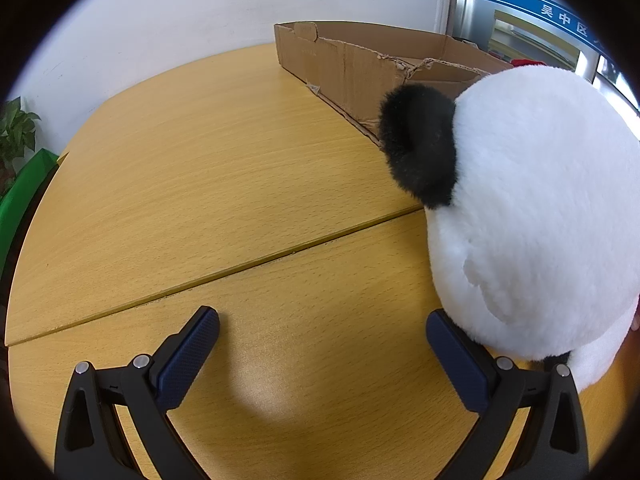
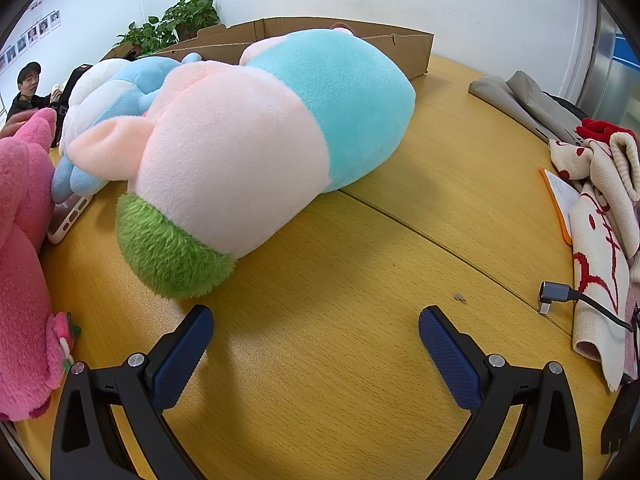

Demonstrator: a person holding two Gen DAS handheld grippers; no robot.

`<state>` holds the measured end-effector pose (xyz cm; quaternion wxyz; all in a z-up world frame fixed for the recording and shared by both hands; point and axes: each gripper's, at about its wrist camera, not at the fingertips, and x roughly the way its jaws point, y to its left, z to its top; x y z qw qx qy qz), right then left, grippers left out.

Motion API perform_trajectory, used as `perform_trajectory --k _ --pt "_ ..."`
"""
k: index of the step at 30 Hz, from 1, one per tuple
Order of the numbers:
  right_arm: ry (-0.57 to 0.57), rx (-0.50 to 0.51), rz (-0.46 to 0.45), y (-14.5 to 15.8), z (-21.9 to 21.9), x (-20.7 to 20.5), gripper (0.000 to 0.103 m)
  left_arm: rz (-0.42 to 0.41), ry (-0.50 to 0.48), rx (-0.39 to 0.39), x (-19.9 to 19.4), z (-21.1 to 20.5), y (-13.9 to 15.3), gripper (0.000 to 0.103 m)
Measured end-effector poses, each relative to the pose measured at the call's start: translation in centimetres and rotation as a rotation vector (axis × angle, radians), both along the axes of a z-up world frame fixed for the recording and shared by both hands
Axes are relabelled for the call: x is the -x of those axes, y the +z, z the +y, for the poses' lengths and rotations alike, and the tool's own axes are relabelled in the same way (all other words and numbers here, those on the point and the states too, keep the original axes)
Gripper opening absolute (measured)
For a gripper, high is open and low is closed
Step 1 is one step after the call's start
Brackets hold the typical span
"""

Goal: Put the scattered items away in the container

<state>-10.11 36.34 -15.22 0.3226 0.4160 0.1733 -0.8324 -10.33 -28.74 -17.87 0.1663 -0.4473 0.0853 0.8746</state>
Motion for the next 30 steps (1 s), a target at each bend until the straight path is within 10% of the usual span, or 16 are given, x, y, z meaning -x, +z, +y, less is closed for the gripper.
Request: perform_trajectory --k 9,30 --pt "0.0 0.0 0.0 0.0 0.01 -0.01 0.103 0.001 0.157 0.001 -0.84 0.18 -0.11 0.103" --pt "0.002 0.0 0.0 -0.02 0.0 -0.04 0.103 0.0 0.16 -0.003 -0.43 0.02 -0.06 0.103"
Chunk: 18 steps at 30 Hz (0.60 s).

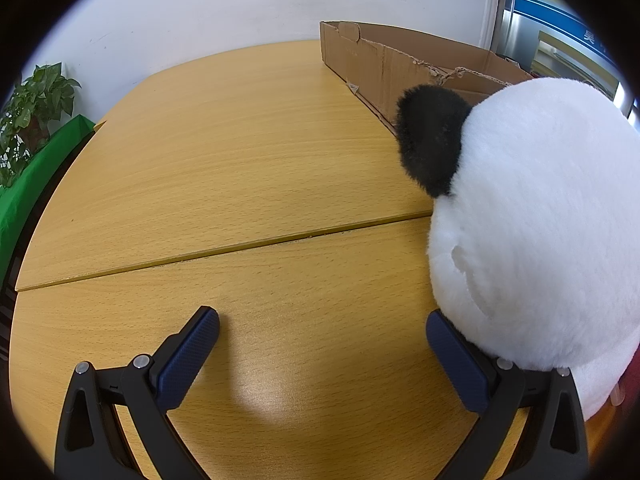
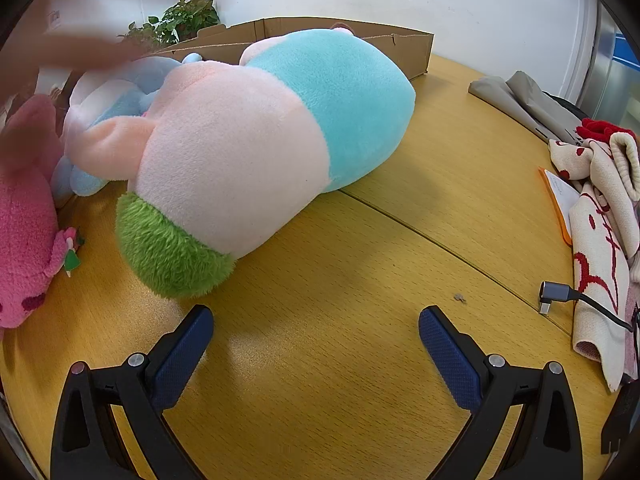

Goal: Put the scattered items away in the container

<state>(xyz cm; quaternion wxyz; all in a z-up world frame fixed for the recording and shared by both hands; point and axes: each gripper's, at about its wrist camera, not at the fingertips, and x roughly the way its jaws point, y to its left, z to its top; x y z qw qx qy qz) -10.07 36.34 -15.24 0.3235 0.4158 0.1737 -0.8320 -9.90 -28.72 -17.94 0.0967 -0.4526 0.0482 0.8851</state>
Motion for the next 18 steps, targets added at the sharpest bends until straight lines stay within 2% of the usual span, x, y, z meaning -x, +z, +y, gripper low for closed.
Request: perform_trajectory --k 14,18 --pt "0.001 0.0 0.0 0.0 0.0 0.0 0.103 0.001 0.0 0.004 0.9 0.3 -0.1 0.103" --pt "0.002 0.0 0.0 0.0 0.0 0.0 0.103 0.001 0.027 0.006 1.2 0.1 -0.3 0.103"
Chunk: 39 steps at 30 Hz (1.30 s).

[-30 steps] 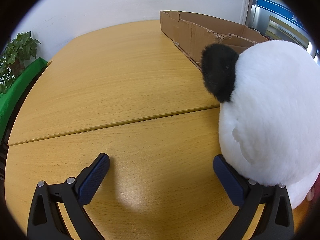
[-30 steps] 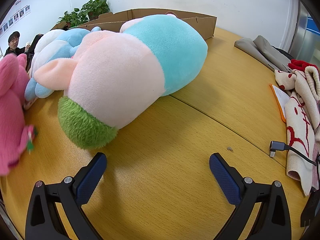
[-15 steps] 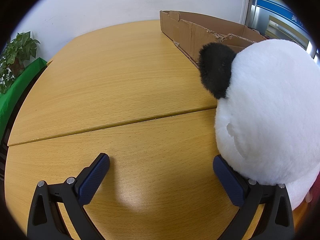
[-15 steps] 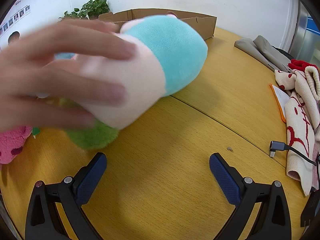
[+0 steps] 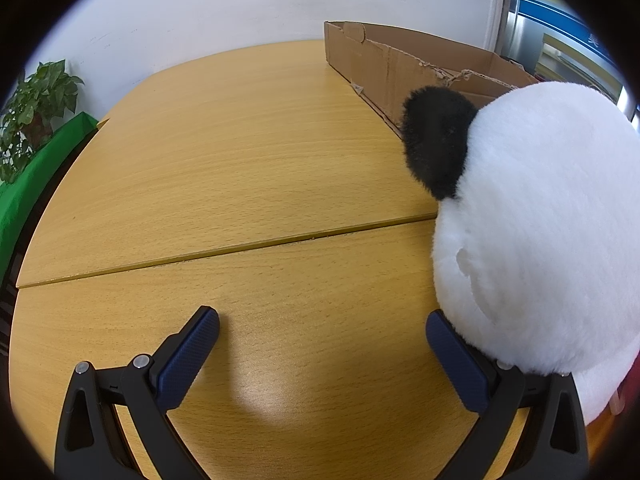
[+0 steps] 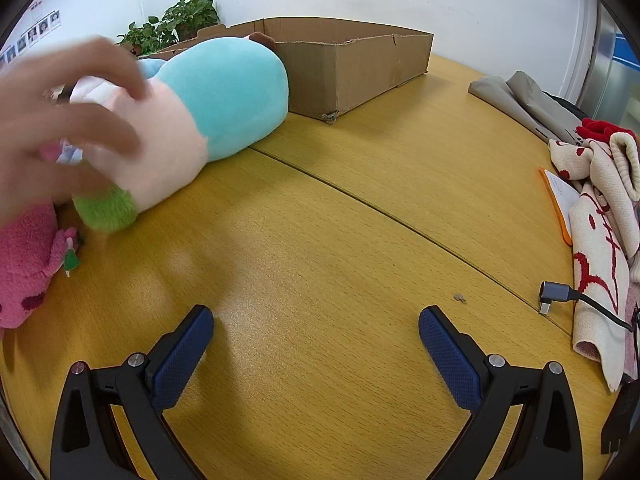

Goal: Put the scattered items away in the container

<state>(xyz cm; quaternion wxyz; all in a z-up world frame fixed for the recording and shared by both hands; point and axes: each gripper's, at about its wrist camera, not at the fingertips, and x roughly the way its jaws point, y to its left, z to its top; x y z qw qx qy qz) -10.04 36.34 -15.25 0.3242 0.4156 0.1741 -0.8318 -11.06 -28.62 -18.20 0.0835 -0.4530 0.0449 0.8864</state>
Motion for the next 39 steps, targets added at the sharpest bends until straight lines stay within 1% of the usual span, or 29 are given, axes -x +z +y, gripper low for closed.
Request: perform_trajectory --k 2,5,8,10,12,14,17,19,20,22,23,26,28,30,32,36,37,39 --pt "0.0 0.0 0.0 0.0 0.0 0.0 0.103 -0.007 0.02 0.002 -0.6 0.4 0.2 0.103" --pt "0.001 0.0 0.0 0.0 0.0 0.0 0.103 -0.007 0.019 0.008 -2.0 1.0 0.5 0.103" --pt "0.001 0.0 0.0 0.0 0.0 0.0 0.103 0.056 0.06 0.018 -4.2 1.2 1.6 0.103" --pt "0.001 0.0 0.0 0.0 0.0 0.0 0.103 0.109 0.118 0.002 -6.0 0.8 3.1 0.103" --pt "0.001 0.0 0.0 0.0 0.0 0.0 0.103 0.168 0.162 -0.018 -8.0 0.4 5.3 0.103" --pt "0.001 0.0 0.0 0.0 0.0 0.0 0.103 0.223 0.206 -0.054 -10.3 0.4 7.7 0.103" --pt "0.002 0.0 0.0 0.0 0.0 0.0 0.103 0.251 0.254 -0.131 -13.2 1.5 10.1 0.103" --pt "0.002 0.0 0.0 0.0 0.0 0.0 0.103 0.247 0.23 -0.187 -14.6 2.8 11.3 0.103" --pt "0.002 0.0 0.0 0.0 0.0 0.0 0.103 0.249 0.213 -0.202 -15.2 3.7 11.8 0.102" --pt "0.002 0.0 0.0 0.0 0.0 0.0 0.103 0.242 0.189 -0.212 -15.7 5.7 12.2 0.103" --pt "0.002 0.0 0.0 0.0 0.0 0.0 0.103 0.227 0.162 -0.215 -15.9 7.2 12.4 0.103" --pt "0.003 0.0 0.0 0.0 0.0 0.0 0.103 0.181 0.053 -0.245 -17.0 11.8 12.3 0.103" --pt "0.003 0.0 0.0 0.0 0.0 0.0 0.103 0.159 -0.005 -0.242 -17.6 14.8 11.8 0.102" --pt "0.003 0.0 0.0 0.0 0.0 0.0 0.103 0.145 -0.058 -0.236 -17.7 17.0 11.1 0.102" --pt "0.003 0.0 0.0 0.0 0.0 0.0 0.103 0.128 -0.083 -0.235 -17.6 18.5 10.3 0.102" --pt "0.004 0.0 0.0 0.0 0.0 0.0 0.103 0.063 -0.073 -0.2 -16.8 19.8 8.1 0.102" --pt "0.004 0.0 0.001 0.0 0.0 0.0 0.103 0.043 -0.071 -0.216 -16.6 19.7 7.7 0.102" --pt "0.014 0.0 0.001 0.0 -0.2 0.1 0.103 0.002 -0.089 -0.276 -16.6 19.3 7.3 0.102"
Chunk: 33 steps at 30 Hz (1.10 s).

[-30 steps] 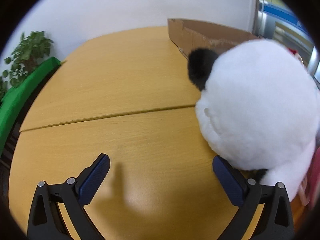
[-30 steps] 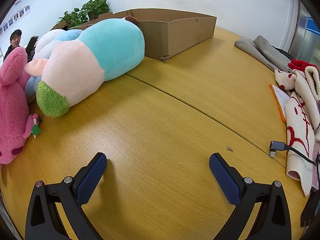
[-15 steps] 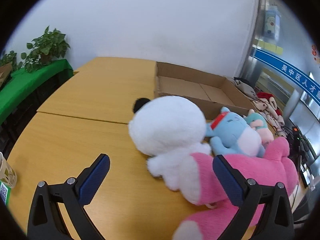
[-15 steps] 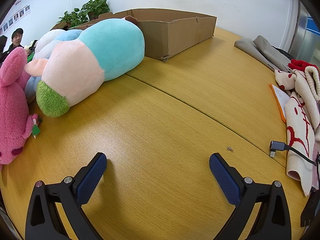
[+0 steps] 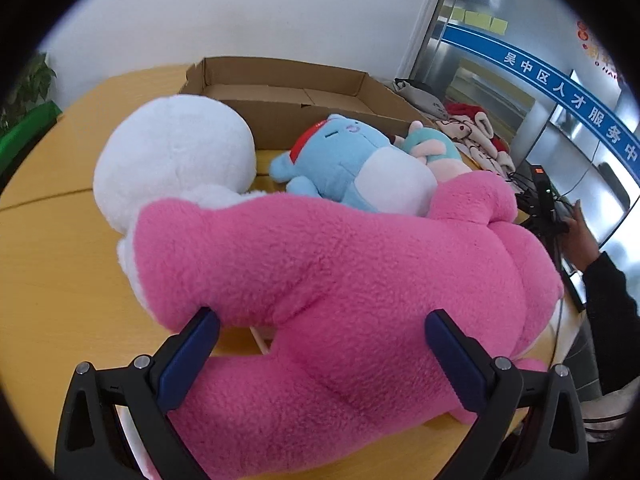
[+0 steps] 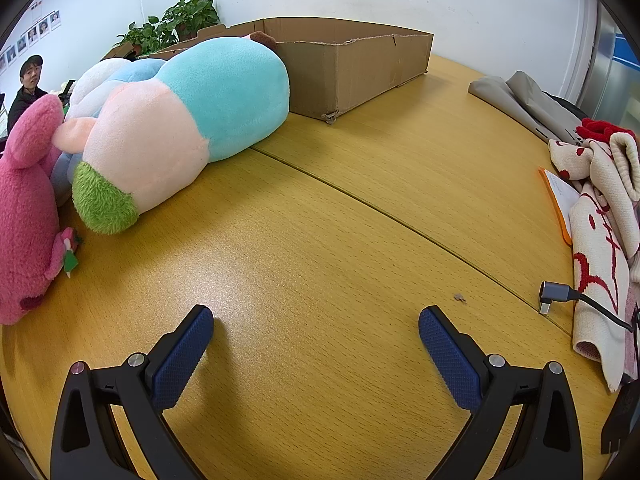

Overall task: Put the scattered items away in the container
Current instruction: 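Close the left gripper on the pink bear while the right gripper grasps it too, then lift the pink bear with both grippers and carry it toward the box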

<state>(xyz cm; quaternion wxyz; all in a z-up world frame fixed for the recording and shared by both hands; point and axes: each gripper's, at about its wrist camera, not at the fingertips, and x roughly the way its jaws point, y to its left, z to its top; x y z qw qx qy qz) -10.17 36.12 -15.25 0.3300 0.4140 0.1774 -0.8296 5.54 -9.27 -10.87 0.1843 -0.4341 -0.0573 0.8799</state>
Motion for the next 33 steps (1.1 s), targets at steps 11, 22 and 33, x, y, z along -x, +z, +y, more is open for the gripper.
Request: perform_trajectory --k 11,22,33 --pt "-0.415 0.0 0.003 0.0 -0.1 -4.2 0.103 -0.103 -0.077 -0.164 0.2 -0.4 -3.4 0.103" --pt "-0.636 0.028 -0.043 0.6 -4.3 -9.8 0.101 -0.15 -0.073 -0.177 0.1 -0.1 -3.8 0.103" --pt "-0.323 0.378 0.116 12.4 -9.4 -22.0 0.103 -0.127 -0.033 -0.185 0.0 0.1 -3.7 0.103"
